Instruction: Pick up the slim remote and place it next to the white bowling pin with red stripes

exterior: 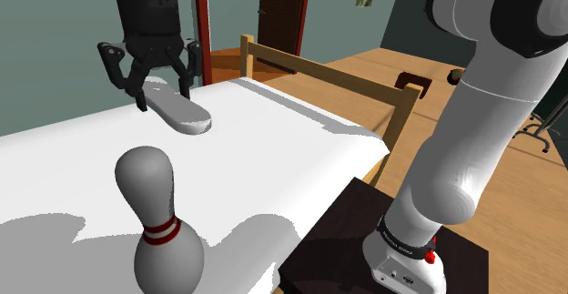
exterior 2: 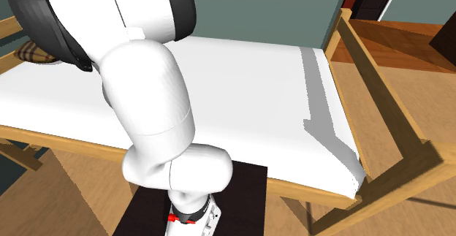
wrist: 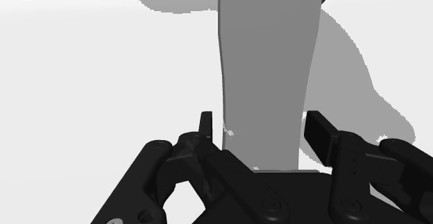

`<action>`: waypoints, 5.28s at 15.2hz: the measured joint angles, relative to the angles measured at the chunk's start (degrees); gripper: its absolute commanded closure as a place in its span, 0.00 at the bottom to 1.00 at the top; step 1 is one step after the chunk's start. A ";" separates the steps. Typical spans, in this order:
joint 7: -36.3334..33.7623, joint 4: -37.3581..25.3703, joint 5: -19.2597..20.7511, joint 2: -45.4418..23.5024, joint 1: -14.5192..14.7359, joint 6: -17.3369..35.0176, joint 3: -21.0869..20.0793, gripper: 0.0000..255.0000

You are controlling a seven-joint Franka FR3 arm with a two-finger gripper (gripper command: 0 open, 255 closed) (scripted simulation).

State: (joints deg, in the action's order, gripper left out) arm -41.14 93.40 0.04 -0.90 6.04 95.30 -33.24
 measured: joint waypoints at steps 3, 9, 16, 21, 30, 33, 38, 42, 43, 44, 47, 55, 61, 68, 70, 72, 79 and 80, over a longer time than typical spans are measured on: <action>0.08 2.61 -0.21 0.37 -0.04 2.31 0.03 1.00; 0.40 8.03 -0.55 0.97 -0.17 7.22 0.15 1.00; 0.34 12.74 -0.27 0.44 -0.15 12.37 0.13 1.00; 0.03 16.19 -0.01 0.01 -0.03 16.18 0.02 1.00; -0.80 21.13 1.25 -2.00 0.17 22.81 -0.06 1.00; -1.17 22.77 1.81 -2.83 0.25 25.12 -0.05 1.00; -2.04 24.93 3.01 -4.54 0.49 28.70 -0.01 1.00; -2.83 26.24 4.31 -6.32 0.68 31.47 0.20 1.00; -3.20 26.54 4.71 -6.84 0.82 32.21 0.22 1.00; -3.32 27.01 4.95 -7.14 0.84 32.92 0.28 1.00; -4.09 27.78 6.18 -8.75 1.08 35.01 0.57 1.00; -6.50 29.50 9.70 -13.06 2.06 40.30 1.67 1.00; -8.56 30.44 12.63 -16.49 3.11 44.13 2.94 1.00; -10.40 30.83 15.48 -19.90 4.25 47.49 4.55 1.00; -10.46 30.80 15.58 -20.01 4.30 47.58 4.61 1.00; -10.49 30.79 15.61 -20.05 4.32 47.60 4.63 1.00; -10.50 30.76 15.62 -20.06 4.33 47.61 4.63 0.00; -10.02 30.72 14.96 -19.26 3.98 46.86 4.22 0.00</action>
State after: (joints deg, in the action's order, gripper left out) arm -51.16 124.12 15.00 -20.16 10.03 142.16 -29.02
